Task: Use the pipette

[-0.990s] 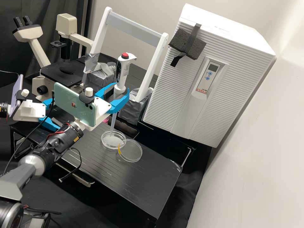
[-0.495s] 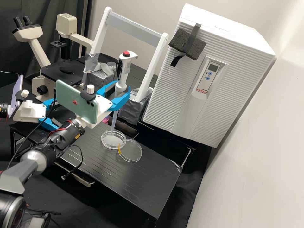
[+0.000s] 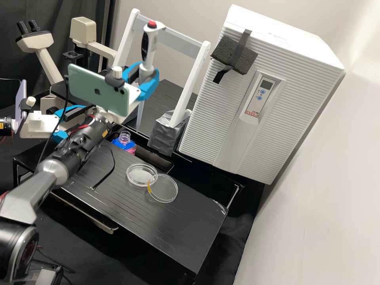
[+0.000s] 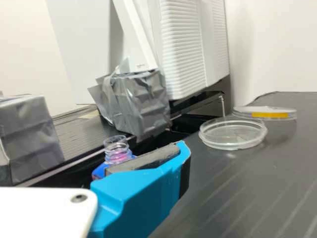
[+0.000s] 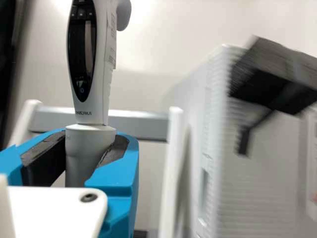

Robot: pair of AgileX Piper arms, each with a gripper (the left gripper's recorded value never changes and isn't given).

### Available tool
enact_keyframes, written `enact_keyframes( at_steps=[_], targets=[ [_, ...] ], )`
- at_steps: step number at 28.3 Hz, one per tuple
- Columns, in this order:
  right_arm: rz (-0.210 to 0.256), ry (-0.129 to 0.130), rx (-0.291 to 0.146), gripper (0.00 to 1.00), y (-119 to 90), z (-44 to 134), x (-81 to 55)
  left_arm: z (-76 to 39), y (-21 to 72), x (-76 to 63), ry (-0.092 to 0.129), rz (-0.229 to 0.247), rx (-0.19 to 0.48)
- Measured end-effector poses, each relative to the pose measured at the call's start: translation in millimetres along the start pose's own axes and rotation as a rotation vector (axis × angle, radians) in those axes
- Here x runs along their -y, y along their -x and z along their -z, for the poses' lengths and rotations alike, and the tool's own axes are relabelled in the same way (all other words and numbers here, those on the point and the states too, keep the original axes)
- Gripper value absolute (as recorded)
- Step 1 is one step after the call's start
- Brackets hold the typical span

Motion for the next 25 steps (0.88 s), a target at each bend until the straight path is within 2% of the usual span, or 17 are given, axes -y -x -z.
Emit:
enact_keyframes(
  at_steps=[4,7,12,14,18,20,21,25],
  targets=[
    [0.069,0.011,-0.048,0.0,-22.1,17.3,2.1,5.5,-3.7,-4.7,0.002,-0.007,-0.022],
    [0.114,0.023,-0.068,0.0,-37.8,27.5,4.0,9.3,-6.5,-9.9,0.004,-0.026,-0.036],
    [0.158,0.027,-0.078,0.0,-65.1,38.7,8.6,18.0,-9.6,-16.2,0.013,-0.045,-0.071],
    [0.168,0.028,-0.074,0.0,-75.1,39.9,10.1,20.2,-10.1,-17.6,0.013,-0.051,-0.079],
    [0.206,0.036,-0.039,0.0,-98.9,35.7,14.1,23.5,-10.9,-22.1,0.015,-0.045,-0.091],
    [0.226,0.034,-0.017,0.0,-108.7,32.6,15.7,24.6,-10.0,-25.9,0.024,-0.046,-0.096],
    [0.238,0.03,-0.003,0.0,-115.5,30.6,17.0,26.0,-8.4,-30.4,0.034,-0.057,-0.101],
    [0.254,0.021,0.045,0.0,-131.5,22.9,17.9,27.1,-3.8,-45.3,0.035,-0.102,-0.106]
  ],
)
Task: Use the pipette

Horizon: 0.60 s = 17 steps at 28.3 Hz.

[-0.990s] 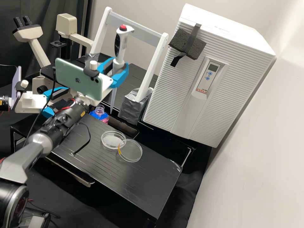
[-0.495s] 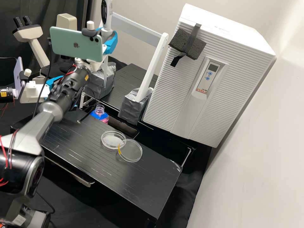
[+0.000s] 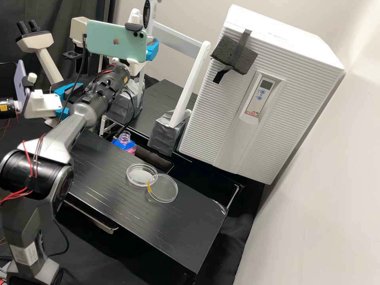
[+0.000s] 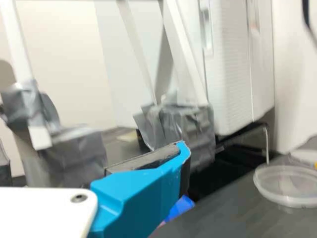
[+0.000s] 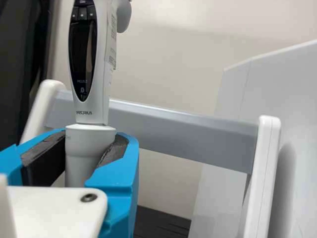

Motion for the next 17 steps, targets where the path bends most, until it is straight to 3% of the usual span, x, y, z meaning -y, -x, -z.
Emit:
enact_keyframes(
  at_steps=[12,17],
  targets=[
    [0.018,-0.045,0.07,0.0,-32.3,-13.6,-7.3,6.9,6.6,-24.9,-0.004,-0.075,-0.016],
    [0.038,-0.033,0.077,0.0,-39.0,-13.0,-5.6,6.5,9.3,-31.2,-0.007,-0.094,-0.015]
  ],
)
